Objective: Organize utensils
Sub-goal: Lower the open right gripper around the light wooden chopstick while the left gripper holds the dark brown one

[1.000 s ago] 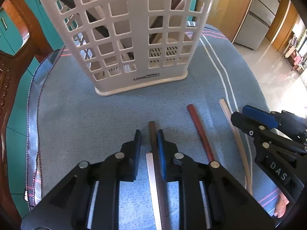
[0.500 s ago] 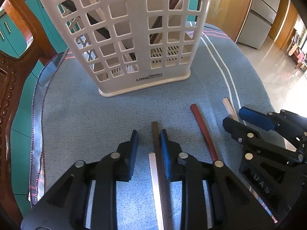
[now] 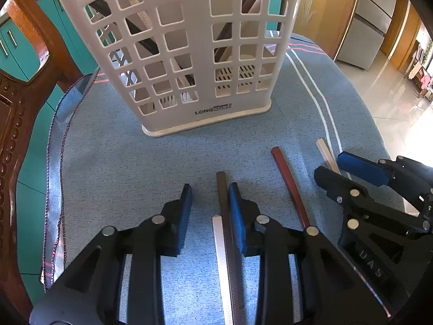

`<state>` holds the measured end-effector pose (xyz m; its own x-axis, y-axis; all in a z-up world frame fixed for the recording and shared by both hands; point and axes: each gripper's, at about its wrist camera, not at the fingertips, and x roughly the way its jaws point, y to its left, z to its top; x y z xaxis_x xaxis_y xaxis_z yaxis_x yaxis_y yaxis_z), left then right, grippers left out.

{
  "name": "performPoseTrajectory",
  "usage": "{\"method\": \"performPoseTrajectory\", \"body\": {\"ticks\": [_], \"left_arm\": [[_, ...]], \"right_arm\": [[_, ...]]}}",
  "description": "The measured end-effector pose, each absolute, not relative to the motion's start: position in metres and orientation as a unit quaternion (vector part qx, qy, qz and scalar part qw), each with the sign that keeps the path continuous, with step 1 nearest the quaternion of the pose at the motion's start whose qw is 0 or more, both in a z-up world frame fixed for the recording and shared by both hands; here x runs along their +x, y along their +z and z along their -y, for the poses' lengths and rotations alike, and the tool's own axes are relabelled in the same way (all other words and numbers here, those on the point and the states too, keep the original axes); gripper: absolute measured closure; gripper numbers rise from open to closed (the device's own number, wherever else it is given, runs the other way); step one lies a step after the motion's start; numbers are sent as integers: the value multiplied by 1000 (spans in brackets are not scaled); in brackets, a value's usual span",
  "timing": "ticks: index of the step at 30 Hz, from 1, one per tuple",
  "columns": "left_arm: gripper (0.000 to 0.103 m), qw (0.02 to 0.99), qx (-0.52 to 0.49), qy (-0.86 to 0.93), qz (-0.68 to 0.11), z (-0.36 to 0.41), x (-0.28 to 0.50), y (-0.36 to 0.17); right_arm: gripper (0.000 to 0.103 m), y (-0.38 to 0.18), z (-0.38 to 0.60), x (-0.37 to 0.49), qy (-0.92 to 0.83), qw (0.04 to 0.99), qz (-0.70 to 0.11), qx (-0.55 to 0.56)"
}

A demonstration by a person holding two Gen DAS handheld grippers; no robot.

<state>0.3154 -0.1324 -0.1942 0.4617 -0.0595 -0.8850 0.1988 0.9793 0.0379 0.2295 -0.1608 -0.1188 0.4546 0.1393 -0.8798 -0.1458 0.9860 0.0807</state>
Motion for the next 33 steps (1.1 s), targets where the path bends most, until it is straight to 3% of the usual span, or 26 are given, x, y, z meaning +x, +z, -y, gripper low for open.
{"method": "performPoseTrajectory", "body": {"ticks": [33], "left_arm": [[70,853,75,-71,-511,133,316,-193]], "right_arm": [[73,-121,151,221,80,855,-511,-29]]}}
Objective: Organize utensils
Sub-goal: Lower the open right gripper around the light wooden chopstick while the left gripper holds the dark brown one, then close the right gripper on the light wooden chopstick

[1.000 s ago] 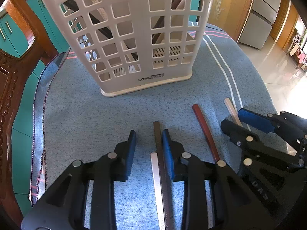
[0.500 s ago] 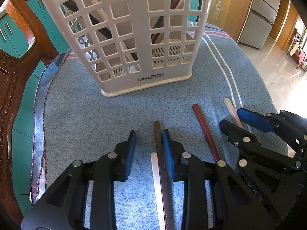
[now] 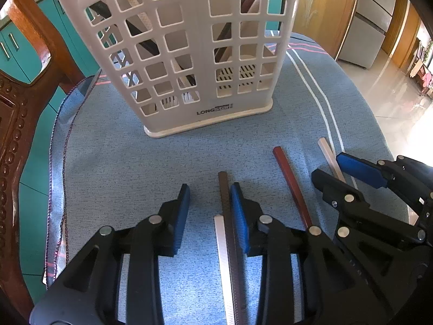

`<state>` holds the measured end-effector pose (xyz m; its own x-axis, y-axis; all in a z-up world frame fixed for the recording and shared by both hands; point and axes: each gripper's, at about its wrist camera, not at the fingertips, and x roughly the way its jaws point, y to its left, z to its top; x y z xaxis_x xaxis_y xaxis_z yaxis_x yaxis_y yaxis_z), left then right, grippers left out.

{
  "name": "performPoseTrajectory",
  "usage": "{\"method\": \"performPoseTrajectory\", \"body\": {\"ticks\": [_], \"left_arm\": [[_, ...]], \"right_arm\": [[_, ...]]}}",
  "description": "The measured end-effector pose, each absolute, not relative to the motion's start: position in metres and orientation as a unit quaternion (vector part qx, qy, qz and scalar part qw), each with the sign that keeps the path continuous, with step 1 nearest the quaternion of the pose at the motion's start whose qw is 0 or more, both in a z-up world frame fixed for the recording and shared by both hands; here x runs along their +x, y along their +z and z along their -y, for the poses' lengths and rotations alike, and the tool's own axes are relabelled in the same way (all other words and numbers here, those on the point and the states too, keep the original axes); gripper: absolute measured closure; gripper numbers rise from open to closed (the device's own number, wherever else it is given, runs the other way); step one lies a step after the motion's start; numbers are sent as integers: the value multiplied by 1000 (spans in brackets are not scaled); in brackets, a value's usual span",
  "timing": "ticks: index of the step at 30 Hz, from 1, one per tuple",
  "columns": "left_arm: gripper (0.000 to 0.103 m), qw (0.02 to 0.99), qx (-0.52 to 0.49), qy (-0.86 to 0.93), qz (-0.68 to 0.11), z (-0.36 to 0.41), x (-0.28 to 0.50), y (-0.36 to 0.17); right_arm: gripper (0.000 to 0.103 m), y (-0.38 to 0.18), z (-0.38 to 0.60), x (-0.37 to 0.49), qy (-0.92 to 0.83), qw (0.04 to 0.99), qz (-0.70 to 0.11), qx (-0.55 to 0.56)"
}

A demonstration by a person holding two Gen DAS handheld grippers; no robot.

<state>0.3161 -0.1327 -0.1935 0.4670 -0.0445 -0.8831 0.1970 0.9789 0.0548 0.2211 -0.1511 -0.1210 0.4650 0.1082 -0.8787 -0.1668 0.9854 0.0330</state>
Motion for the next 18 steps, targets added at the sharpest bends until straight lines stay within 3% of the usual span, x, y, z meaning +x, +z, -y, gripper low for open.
{"method": "performPoseTrajectory", "body": {"ticks": [18], "left_arm": [[68,854,76,-68,-510,134,316,-193]], "right_arm": [[73,-121,150,220,80,856,-510,-31]]}}
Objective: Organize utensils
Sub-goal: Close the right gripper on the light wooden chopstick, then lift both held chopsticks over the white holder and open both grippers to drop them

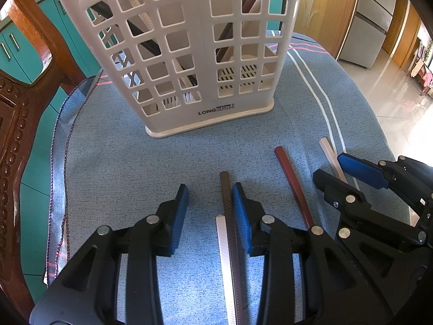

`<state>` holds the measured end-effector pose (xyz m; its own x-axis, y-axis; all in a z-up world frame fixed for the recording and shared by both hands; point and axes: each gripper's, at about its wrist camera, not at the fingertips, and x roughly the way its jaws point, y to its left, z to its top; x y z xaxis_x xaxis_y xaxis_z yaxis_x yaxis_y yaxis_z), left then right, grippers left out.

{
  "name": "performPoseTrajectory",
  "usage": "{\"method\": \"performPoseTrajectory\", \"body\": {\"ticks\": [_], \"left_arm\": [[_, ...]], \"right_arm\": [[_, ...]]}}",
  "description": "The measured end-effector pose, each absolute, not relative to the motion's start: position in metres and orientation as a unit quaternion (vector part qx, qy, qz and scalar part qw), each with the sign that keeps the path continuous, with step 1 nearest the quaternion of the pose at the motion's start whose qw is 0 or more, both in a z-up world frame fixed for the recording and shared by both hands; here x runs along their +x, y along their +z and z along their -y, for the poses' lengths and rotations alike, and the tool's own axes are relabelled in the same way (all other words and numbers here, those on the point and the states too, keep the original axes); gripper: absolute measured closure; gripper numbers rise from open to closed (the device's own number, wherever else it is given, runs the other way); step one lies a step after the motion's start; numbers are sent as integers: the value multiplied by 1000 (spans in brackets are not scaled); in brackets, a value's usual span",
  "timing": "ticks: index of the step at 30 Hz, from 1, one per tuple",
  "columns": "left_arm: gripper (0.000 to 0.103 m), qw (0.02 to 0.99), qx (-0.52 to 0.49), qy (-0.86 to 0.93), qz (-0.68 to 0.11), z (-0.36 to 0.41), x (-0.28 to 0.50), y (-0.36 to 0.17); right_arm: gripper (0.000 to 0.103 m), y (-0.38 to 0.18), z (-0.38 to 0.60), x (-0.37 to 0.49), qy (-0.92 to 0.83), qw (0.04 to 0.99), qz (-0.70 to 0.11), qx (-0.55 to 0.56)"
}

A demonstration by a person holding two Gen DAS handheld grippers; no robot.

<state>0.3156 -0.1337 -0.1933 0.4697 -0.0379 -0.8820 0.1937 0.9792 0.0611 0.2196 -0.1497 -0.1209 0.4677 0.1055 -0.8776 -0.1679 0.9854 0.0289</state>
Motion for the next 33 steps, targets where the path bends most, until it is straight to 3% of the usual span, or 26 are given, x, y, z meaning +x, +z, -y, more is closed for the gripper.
{"method": "performPoseTrajectory", "body": {"ticks": [4,11,24,33], "left_arm": [[69,854,73,-68,-511,133,316,-193],[94,851,63,-91,-513,134,315,-192],[95,887,4,-106,-449,105,301,-141],[95,929,-31,-139,-341,70,251,-41]], "right_arm": [[80,-121,148,219,86,856,-509,-30],[95,-120,151,220,89,855,-510,-20],[96,-74,187,214,111,887,-447,45],[96,7,212,162,146,920,-346,112]]}}
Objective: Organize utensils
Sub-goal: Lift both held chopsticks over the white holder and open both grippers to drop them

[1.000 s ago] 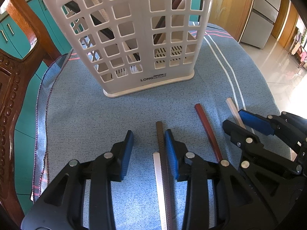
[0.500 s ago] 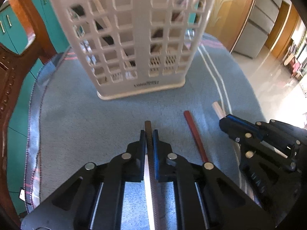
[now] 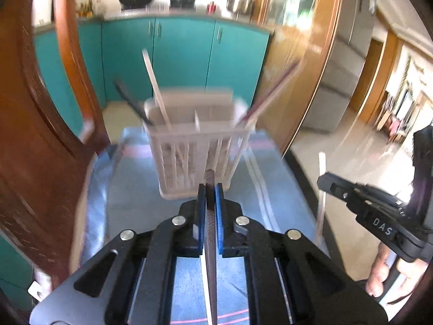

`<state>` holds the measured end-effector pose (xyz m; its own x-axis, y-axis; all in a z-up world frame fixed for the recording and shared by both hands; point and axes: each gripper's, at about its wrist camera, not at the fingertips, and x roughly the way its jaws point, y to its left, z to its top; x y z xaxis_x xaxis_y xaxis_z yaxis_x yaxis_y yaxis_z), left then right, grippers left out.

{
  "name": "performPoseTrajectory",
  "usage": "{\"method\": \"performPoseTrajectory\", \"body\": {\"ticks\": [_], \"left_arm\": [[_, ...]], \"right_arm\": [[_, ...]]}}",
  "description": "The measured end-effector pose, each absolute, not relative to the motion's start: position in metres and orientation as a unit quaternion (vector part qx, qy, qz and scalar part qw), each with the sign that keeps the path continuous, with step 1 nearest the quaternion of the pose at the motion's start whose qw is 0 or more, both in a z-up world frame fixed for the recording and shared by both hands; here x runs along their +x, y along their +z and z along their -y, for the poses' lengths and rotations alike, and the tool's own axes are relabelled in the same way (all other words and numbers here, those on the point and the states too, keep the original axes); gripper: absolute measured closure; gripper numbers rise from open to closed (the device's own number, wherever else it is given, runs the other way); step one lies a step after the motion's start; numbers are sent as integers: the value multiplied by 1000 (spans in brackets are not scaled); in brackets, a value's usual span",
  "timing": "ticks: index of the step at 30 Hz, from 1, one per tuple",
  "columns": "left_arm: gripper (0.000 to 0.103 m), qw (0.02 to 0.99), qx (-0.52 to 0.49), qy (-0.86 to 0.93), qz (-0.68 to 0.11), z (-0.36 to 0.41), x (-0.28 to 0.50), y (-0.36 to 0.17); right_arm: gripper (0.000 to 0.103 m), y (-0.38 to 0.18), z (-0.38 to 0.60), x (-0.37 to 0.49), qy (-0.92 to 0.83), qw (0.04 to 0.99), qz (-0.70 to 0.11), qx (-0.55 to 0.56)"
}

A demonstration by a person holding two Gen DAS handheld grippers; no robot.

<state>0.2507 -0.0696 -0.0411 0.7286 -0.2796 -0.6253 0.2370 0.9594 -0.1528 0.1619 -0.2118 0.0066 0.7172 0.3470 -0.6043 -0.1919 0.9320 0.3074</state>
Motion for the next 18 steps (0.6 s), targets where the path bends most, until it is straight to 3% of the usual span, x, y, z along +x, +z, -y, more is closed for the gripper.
{"method": "performPoseTrajectory", "body": {"ticks": [12,18], "left_arm": [[96,977,-82,-119,-158,8,244,134],[96,982,-77,-86,-149,9,285,156]], "right_arm": [[96,161,212,180,178,955,-180,152],[96,185,204,230,132,968,-153,147]]}}
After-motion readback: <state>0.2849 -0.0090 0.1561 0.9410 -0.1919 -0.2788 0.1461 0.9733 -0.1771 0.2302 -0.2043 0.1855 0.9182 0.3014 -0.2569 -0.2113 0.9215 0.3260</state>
